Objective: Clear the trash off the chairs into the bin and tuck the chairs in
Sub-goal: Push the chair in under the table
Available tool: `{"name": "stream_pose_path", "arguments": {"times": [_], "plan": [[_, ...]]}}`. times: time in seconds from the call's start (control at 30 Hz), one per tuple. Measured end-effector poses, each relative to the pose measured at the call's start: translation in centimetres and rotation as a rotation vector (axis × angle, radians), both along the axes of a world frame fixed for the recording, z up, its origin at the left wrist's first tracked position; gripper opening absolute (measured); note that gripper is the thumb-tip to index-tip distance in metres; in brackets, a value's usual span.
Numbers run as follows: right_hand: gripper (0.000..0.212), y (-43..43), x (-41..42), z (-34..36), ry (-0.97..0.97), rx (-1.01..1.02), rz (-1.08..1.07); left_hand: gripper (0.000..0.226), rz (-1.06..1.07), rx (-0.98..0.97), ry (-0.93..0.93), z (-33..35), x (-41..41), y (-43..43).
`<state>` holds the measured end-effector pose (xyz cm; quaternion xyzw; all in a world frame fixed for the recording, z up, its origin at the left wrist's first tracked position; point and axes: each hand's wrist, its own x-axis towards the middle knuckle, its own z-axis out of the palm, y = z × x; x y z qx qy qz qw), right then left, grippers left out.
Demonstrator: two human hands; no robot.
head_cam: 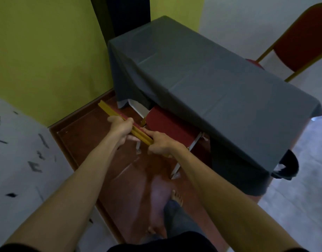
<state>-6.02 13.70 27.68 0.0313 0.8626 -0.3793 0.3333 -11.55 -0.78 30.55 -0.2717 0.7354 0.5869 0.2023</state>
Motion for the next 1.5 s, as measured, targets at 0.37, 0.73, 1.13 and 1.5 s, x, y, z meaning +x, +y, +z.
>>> {"name": "stream_pose_path", "arguments": {"times": [0.37,0.73,1.13,1.5], "plan": [[0.099,2.6,-6.7,-1.1,-0.029,0.044,-0.006,0.051,-0.026,-0.022,-0.002,0.6,-6.2,3.3],[0.116,3.9,-8.5,-1.9,-0.064,0.014,0.028,0.047,-0.044,-0.035,0.022,0.2,-7.6,4.0],[0.108,4.3,-9.0,-2.5,0.012,0.053,0.125,0.035,-0.061,-0.021,0.006,0.3,-7.6,4.4],[0.11,3.9,-8.9,-3.3,0.034,0.061,0.116,0.06,-0.046,0.002,0.01,0.0,-7.3,4.3]]}}
